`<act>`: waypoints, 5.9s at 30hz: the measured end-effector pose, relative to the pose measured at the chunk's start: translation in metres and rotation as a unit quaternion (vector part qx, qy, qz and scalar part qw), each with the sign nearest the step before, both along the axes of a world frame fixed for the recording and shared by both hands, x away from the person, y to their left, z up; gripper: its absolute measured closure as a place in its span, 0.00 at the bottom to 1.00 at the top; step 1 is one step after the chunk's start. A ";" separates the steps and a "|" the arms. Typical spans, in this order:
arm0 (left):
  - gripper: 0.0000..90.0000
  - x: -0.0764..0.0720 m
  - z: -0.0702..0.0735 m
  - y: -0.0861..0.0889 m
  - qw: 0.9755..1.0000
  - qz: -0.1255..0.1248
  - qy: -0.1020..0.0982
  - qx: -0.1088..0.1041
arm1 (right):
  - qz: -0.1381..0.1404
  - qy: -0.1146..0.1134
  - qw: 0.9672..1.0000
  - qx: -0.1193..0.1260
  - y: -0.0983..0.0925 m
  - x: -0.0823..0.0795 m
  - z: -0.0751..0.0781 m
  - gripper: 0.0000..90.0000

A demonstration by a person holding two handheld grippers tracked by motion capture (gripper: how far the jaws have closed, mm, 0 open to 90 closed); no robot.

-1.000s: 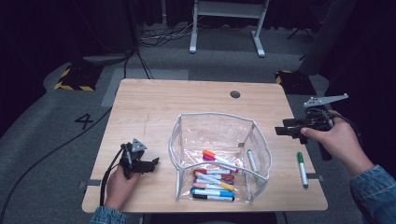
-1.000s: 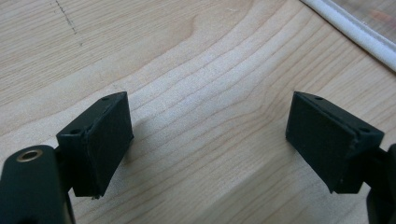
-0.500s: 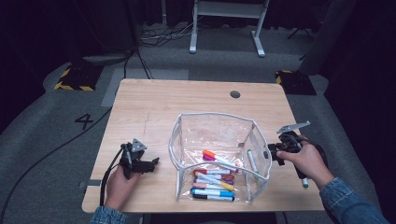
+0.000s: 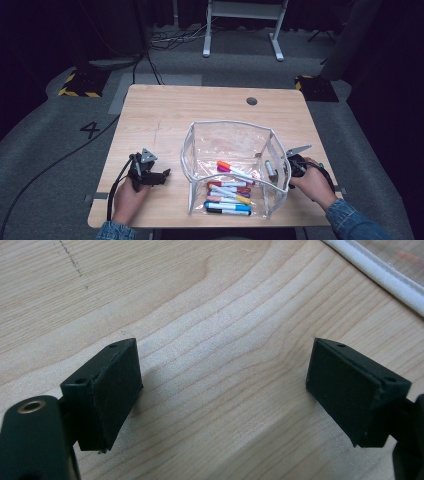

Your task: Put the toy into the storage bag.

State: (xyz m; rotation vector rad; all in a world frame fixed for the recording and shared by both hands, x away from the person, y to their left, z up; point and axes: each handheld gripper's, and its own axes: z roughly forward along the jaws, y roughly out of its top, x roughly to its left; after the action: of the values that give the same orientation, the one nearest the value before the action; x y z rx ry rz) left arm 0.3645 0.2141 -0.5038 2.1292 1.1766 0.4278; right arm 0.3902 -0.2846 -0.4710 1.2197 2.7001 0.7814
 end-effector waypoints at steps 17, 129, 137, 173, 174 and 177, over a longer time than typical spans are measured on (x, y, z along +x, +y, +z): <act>0.16 0.000 0.000 0.000 1.000 0.000 0.000 0.000 | -0.075 0.031 0.996 0.032 -0.017 0.000 0.034 0.85; 0.16 0.001 0.000 0.001 1.000 -0.004 0.000 0.000 | 0.234 0.008 0.972 -0.008 0.174 0.009 0.117 0.43; 0.16 0.001 0.000 0.001 1.000 -0.004 0.000 0.000 | 0.173 -0.057 0.982 0.052 0.125 -0.005 0.171 0.45; 0.16 0.001 0.000 0.000 1.000 -0.004 0.000 -0.001 | -0.166 -0.069 0.984 -0.001 -0.127 -0.014 0.093 0.50; 0.16 0.001 0.000 0.000 1.000 -0.004 0.000 -0.001 | -0.169 -0.067 0.983 -0.005 -0.129 -0.013 0.088 0.50; 0.16 0.001 0.000 0.000 1.000 -0.004 0.000 0.000 | -0.185 -0.051 0.981 -0.020 -0.138 -0.013 0.067 0.49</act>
State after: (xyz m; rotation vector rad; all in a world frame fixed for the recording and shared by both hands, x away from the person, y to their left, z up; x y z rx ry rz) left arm 0.3650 0.2145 -0.5038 2.1320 1.1682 0.4250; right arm 0.3777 -0.4228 -0.4038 1.5600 2.2949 0.7111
